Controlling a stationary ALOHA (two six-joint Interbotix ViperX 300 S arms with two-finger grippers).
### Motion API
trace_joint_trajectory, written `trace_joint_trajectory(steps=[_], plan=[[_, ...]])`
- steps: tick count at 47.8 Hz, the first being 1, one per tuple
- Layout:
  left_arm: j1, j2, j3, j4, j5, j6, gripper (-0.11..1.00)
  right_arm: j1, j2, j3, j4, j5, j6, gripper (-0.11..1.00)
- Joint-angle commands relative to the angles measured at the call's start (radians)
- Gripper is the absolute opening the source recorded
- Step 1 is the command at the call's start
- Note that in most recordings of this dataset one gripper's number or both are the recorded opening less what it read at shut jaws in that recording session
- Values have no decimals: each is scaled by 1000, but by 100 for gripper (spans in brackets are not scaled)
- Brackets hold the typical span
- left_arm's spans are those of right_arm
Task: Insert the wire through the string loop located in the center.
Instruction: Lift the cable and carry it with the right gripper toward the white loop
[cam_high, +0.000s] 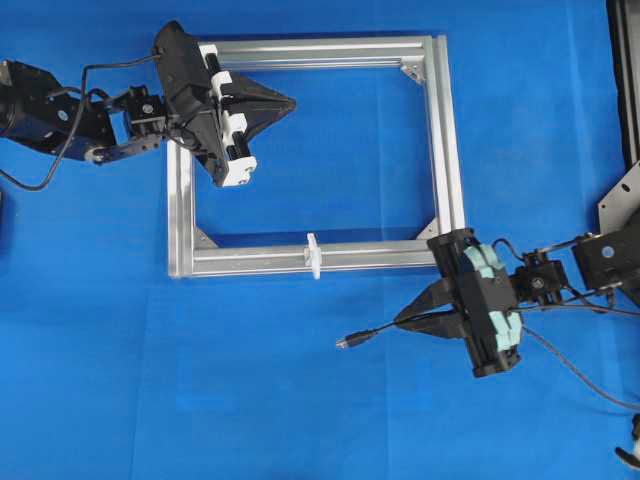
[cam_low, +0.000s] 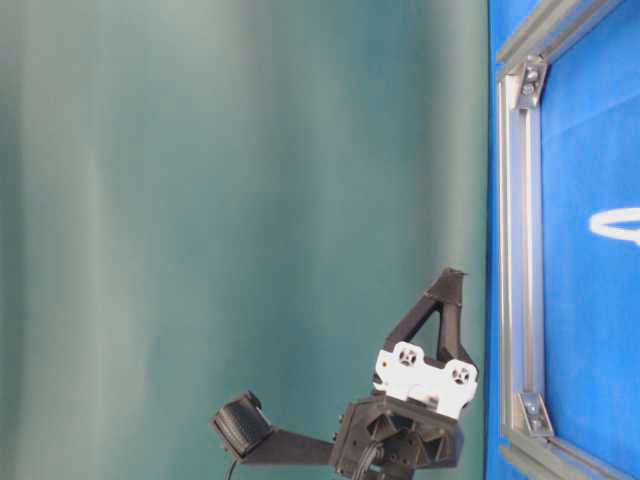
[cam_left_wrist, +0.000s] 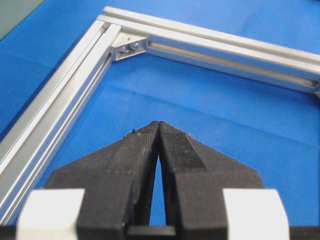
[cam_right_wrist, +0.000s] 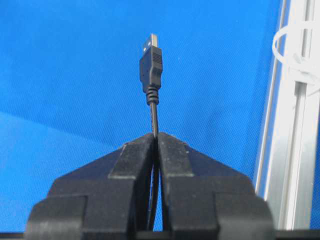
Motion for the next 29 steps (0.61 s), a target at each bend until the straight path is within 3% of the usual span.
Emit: trace_joint_trajectory(steps=[1,10,29], plan=[[-2,-32,-8,2,-5,-2,0,-3,-21,-5,3,-6,0,-2],[-3,-32,-8,2,-5,0,0,-34,-20,-5,6,-6,0,-2],[-12,-32,-8,2,-5,-2,0,-199,-21,-5,6,2,-2,-2]])
